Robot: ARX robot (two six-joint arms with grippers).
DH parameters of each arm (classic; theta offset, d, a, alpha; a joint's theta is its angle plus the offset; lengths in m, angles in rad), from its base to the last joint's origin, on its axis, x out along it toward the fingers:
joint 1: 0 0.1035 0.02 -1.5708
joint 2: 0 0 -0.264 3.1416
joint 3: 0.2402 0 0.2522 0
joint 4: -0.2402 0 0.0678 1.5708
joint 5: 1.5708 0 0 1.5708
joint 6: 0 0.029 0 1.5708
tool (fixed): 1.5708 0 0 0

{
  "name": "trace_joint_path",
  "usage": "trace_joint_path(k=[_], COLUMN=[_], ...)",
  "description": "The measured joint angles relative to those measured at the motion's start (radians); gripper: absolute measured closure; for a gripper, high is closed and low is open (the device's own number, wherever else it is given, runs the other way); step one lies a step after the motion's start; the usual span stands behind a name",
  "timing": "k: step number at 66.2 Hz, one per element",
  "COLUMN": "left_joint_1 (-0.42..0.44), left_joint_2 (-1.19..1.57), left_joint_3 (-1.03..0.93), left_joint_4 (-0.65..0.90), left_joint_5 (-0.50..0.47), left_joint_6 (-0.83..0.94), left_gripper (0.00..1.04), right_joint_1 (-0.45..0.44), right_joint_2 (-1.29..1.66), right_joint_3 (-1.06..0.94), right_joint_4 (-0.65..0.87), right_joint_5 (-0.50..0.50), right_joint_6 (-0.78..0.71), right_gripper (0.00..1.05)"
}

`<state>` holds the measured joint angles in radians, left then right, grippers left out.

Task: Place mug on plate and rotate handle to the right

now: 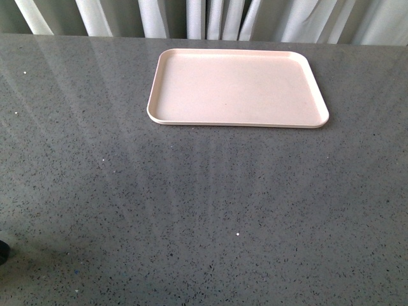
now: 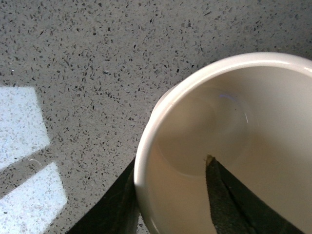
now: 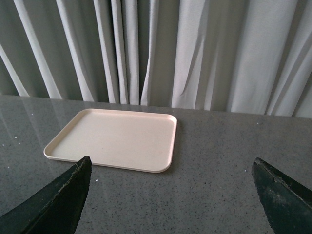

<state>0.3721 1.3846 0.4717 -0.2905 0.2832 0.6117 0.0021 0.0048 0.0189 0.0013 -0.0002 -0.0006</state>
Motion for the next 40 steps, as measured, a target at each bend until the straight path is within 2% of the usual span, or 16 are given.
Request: trace_joint_path(k=[7,14,34,40], left_joint_1=[-0.009,-0.011,-0.022,-0.101], left_joint_2=[-0.001,-0.018,-0.141,-0.194], left_joint_3=[0.003,0.011,0.060,0.116], left_joint_4=[-0.011,-0.041,-0.161,-0.179], left_joint_5=[0.005,0.014,0.043,0.021], left_joint_6=[-0.019,-0.041,-0.112,-0.217], left_gripper=[0.83,1.03,1.03,1.03], right_joint_1=[0.000,0.000,0.000,0.000], right_joint_2=[0.000,0.000,0.000,0.000], right_joint_3=[0.000,0.000,0.000,0.000], right_joint_4=[0.000,0.000,0.000,0.000], right_joint_5=[0.000,0.000,0.000,0.000], right_joint_6=[0.000,0.000,0.000,0.000], right_gripper=[0.09,0.09,0.09,0.09])
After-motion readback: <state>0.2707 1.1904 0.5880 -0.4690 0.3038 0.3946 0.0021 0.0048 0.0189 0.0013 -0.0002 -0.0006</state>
